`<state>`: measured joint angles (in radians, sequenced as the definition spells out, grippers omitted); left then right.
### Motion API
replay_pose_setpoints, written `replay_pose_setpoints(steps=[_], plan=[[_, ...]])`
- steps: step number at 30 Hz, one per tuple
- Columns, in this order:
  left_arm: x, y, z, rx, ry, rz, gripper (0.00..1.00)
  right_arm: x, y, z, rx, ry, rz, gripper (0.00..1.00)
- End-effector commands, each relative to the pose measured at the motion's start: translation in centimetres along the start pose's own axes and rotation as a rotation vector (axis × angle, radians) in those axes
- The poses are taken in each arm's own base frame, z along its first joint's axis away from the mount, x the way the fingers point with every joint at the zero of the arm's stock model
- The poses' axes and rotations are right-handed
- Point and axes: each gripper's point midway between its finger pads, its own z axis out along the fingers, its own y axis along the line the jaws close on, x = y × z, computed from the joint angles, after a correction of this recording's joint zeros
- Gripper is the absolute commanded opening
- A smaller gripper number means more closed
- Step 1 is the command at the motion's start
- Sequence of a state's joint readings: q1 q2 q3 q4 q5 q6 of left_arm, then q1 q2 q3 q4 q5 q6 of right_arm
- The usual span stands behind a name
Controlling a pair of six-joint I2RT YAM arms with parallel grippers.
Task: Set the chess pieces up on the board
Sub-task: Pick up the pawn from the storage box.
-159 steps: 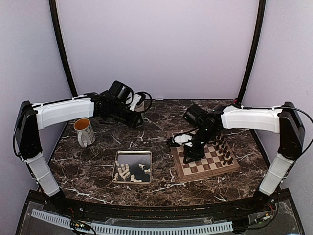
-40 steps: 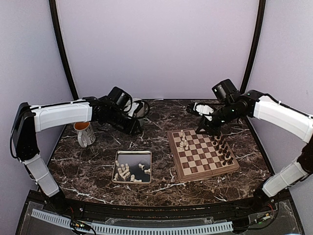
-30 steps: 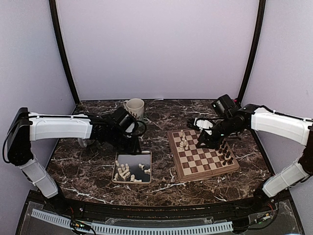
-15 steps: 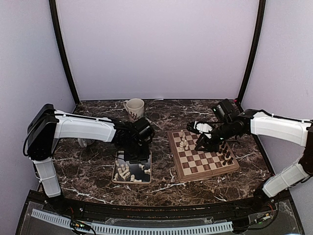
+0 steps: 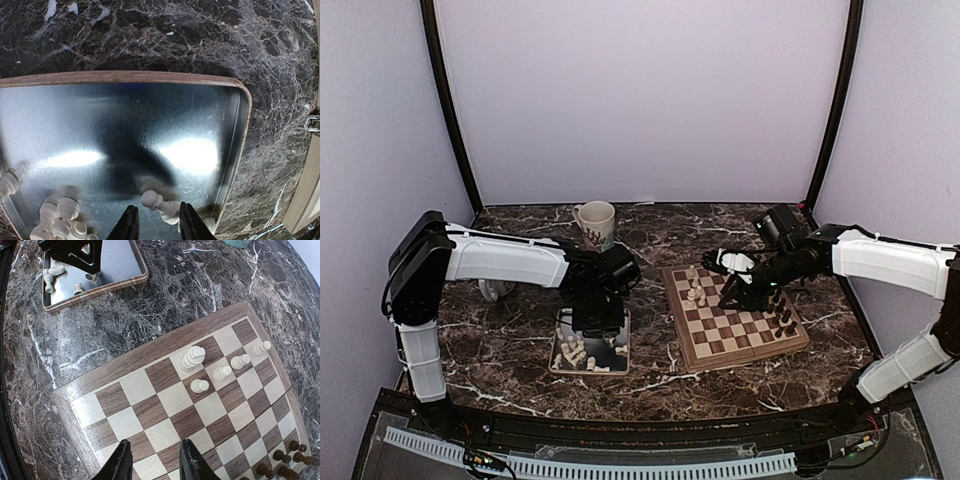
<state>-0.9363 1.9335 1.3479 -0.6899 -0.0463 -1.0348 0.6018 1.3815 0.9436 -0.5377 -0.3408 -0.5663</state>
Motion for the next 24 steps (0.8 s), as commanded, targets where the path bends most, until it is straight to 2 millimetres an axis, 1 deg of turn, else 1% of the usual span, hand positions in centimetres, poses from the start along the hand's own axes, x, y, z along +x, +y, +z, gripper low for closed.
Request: replay_pose_setpoints(steps=[1,5,10,14,20,24], plan=[[0.6,0.7,-0.8,-0.033,0.014,-0.003,0.3,-0.2,0.1,0.1,-0.002,-0.013,-0.015,0.33],[0.9,0.8,-0.6,-0.033,0.026,0.006,0.3,-0.2,0.1,0.2,-0.006,-0.012,-0.015,0.33],[1.4,0.4,0.3,-0.017,0.057,0.028,0.3,0.0,0.1,0.3,-0.008,-0.003,-0.011,0.33],[1.7,0.3,0.5,-0.014,0.072,0.053,0.28,0.0,0.1,0.4,-0.006,-0.002,-0.011,0.33],[2.0,1.2,0.7,-0.057,0.082,0.112,0.25,0.1,0.0,0.4,-0.006,0.002,-0.01,0.33],[1.9,1.4,1.2,-0.074,0.085,0.167,0.23,0.1,0.0,0.4,-0.001,0.003,-0.01,0.33]])
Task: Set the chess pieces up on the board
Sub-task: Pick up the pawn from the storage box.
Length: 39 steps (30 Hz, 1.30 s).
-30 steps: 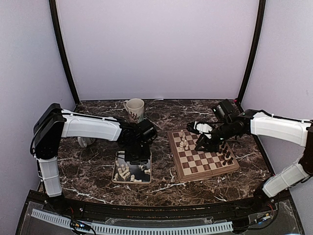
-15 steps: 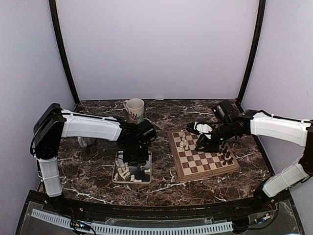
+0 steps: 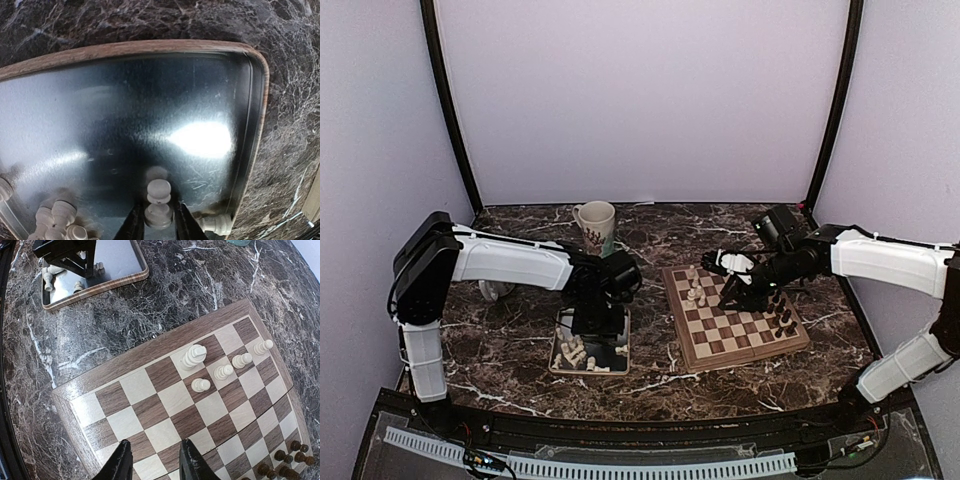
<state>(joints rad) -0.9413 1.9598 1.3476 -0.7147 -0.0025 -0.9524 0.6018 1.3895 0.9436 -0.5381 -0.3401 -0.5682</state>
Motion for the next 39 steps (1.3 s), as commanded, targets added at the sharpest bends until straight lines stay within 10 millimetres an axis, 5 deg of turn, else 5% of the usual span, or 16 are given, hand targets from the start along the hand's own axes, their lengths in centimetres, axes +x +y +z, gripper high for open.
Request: replay_pose_setpoints(steps=[1,12,22,27,33,39], plan=[[0.6,1.0,0.5,-0.067,0.028,0.093,0.22,-0.1,0.0,0.2,0.003,-0.004,-0.011,0.33],[0.1,1.4,0.2,-0.113,0.034,0.302,0.13,-0.6,-0.4,-0.3,0.023,-0.017,0.006,0.32],[-1.6,-0.4,-2.9,0.05,-0.196,0.603,0.12,-6.0,-3.3,-5.7,0.042,-0.195,0.121,0.32],[-1.7,-2.8,-5.3,0.248,-0.361,0.695,0.12,-8.7,-4.6,-7.2,0.012,-0.258,0.195,0.35],[-0.9,-3.7,-7.3,0.4,-0.505,0.777,0.13,-10.9,-4.2,-5.2,-0.221,-0.27,0.332,0.41],[-0.2,-4.7,-8.4,0.494,-0.55,0.83,0.14,-11.5,-1.9,-0.1,-0.53,-0.174,0.455,0.44]])
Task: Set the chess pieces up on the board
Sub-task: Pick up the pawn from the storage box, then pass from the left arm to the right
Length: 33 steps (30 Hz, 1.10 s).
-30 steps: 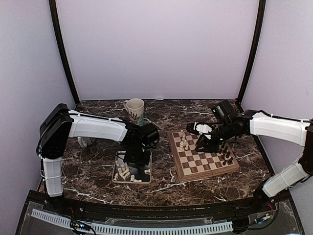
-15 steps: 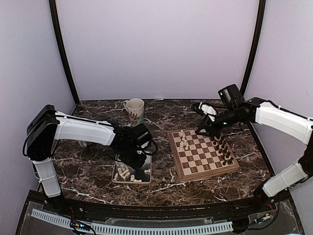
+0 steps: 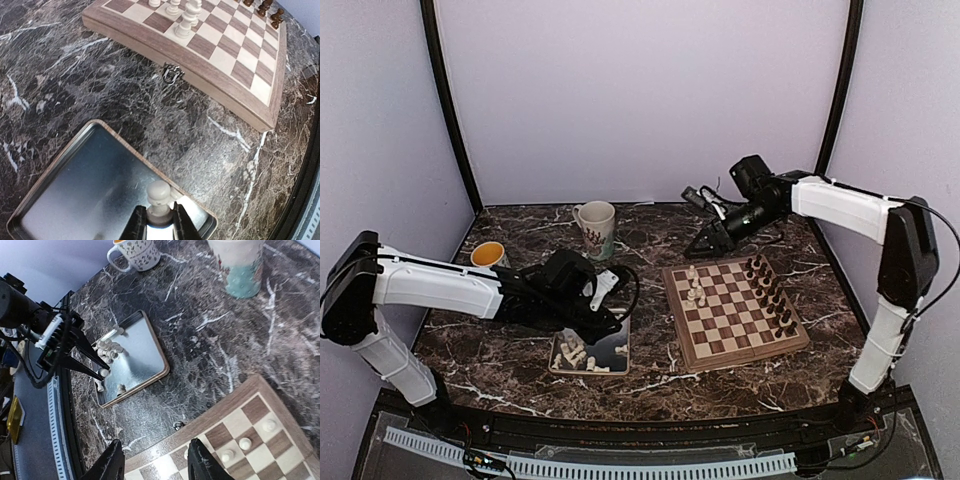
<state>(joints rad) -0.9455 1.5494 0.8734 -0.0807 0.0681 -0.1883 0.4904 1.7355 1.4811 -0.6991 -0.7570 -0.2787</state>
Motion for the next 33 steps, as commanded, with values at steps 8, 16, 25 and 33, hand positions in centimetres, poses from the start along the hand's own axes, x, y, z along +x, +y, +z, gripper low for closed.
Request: replay_pose_setpoints(steps=[8,16,25,33], plan=[[-3.3,-3.0,-1.3,0.154,-0.165,0.064,0.15,1.9,6.8,8.1,-0.4,0.183,0.163,0.47],[-4.0,-3.2,-1.6,0.161,-0.191,0.057,0.16,2.1,8.6,11.2,-0.494,0.238,0.184,0.46],[-4.1,-3.2,-1.5,0.164,-0.198,0.055,0.16,3.4,9.9,12.8,-0.541,0.281,0.197,0.43],[-4.0,-3.3,-1.2,0.17,-0.191,0.049,0.17,3.7,10.0,13.6,-0.567,0.291,0.221,0.29]])
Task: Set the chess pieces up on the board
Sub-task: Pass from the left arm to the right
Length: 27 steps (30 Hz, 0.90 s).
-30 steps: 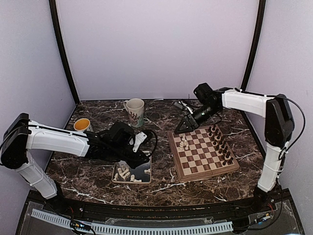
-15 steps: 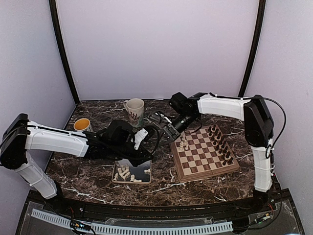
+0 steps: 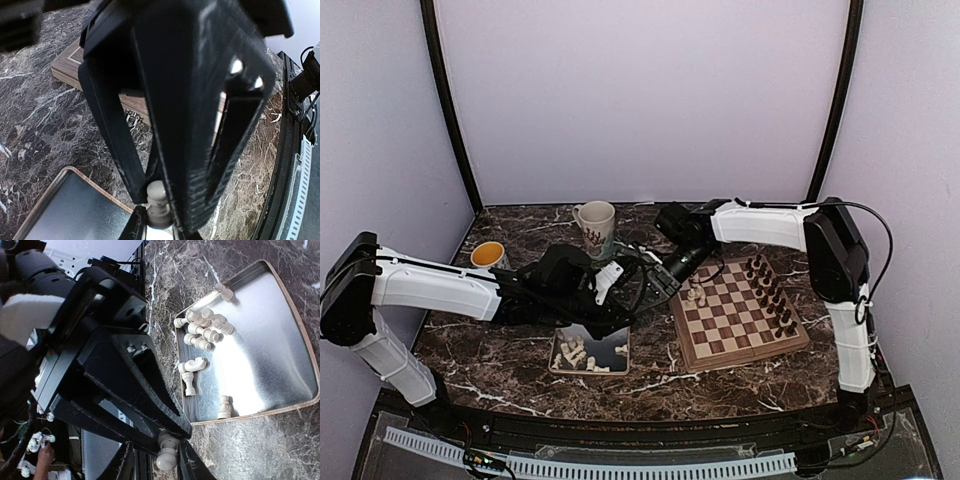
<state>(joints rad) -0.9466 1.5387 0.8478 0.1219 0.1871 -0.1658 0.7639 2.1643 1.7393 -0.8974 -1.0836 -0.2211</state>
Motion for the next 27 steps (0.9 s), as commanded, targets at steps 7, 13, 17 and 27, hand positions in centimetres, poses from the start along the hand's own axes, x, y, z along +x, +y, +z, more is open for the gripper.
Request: replay_pose_setpoints(steps=[7,13,17,27], plan=[[-0.2,-0.2,-0.4,0.005,-0.024,-0.001,0.21,-0.2,-0.1,0.6,-0.021,0.003,0.008,0.12],[-0.5,0.4,-1.3,-0.042,-0.038,0.011,0.46,-0.9,-0.1,-1.3,0.114,-0.003,-0.068,0.06],[-2.3,1.2,-3.1,-0.116,-0.084,0.018,0.88,-0.8,0.0,-3.9,0.261,-0.015,-0.153,0.06],[-12.0,5.0,-7.0,-0.33,-0.163,-0.018,0.99,3.5,-0.3,-10.5,0.679,0.046,-0.302,0.06]])
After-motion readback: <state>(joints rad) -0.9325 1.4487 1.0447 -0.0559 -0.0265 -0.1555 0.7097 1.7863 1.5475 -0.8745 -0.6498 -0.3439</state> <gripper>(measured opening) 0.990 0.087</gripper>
